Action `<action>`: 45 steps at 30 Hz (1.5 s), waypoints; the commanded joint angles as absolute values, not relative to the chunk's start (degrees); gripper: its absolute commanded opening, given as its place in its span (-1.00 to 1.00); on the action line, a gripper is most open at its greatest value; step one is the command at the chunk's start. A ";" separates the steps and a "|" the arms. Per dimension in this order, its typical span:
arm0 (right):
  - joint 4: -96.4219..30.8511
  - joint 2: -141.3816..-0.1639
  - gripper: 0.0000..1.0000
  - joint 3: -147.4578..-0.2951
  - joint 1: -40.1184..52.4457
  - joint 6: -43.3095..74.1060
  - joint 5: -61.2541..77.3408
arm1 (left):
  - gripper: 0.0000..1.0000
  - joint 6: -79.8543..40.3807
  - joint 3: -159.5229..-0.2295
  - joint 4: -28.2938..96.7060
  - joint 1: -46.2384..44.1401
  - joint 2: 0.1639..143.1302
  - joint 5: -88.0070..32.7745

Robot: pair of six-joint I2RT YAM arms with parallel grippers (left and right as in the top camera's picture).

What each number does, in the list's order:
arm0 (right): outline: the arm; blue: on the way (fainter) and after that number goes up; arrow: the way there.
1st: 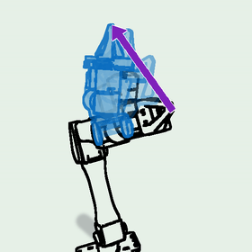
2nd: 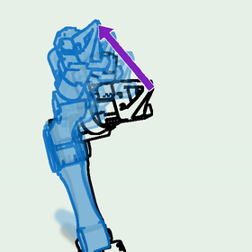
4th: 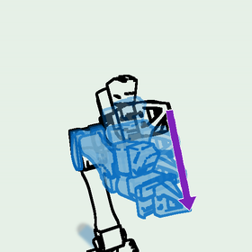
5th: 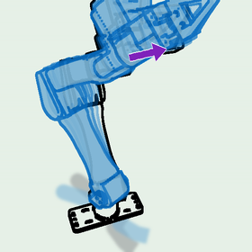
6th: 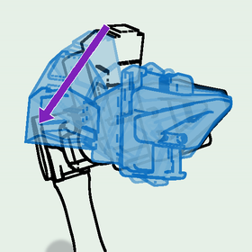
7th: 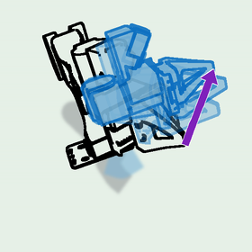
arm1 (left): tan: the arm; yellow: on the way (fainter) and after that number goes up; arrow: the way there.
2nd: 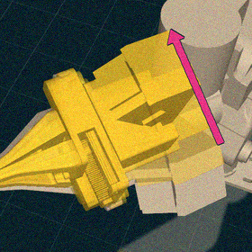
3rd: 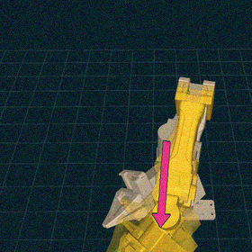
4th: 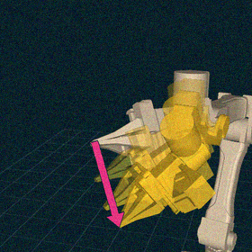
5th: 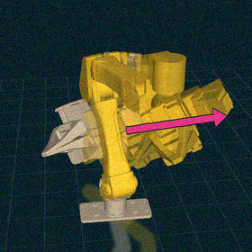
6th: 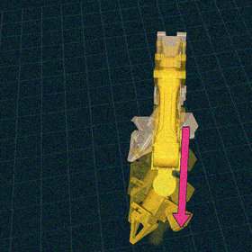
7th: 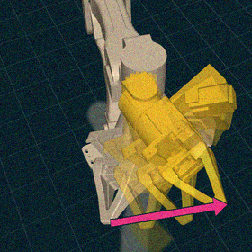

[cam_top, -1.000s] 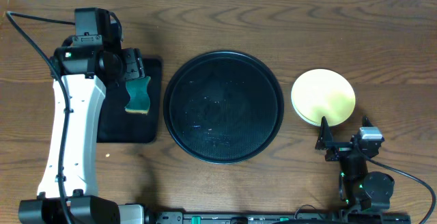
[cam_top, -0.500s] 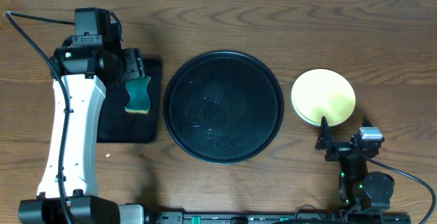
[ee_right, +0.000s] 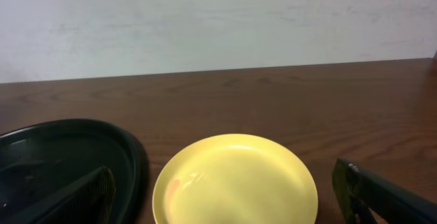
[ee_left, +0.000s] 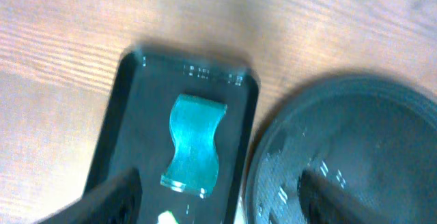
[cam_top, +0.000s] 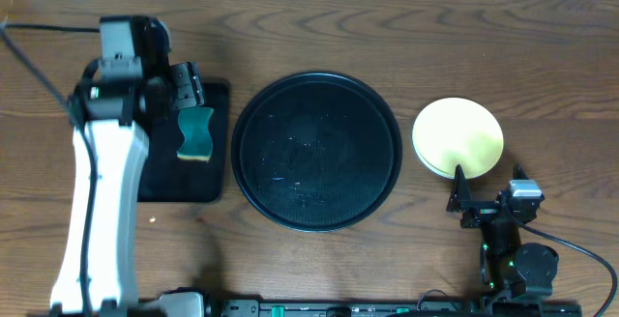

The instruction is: Clean dirty plates on tray and stack at the side

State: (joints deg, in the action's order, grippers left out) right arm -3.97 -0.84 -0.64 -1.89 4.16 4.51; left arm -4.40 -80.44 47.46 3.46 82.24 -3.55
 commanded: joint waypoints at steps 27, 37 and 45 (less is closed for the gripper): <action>-3.86 -0.32 0.99 -0.32 -1.41 5.10 4.80 | 0.47 -2.26 -4.14 0.32 2.44 8.62 -3.40; -3.86 -0.32 0.98 -0.32 -1.39 5.08 4.80 | 0.47 1.52 -0.23 3.70 2.44 0.05 -2.98; -3.86 -0.32 0.99 -0.32 -1.41 5.10 4.80 | 0.47 1.50 -0.23 3.79 2.44 0.19 -3.01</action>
State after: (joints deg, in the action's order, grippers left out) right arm -3.81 -0.69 -0.56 -1.89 4.34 4.51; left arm 0.30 -1.10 1.67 2.52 0.62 -3.46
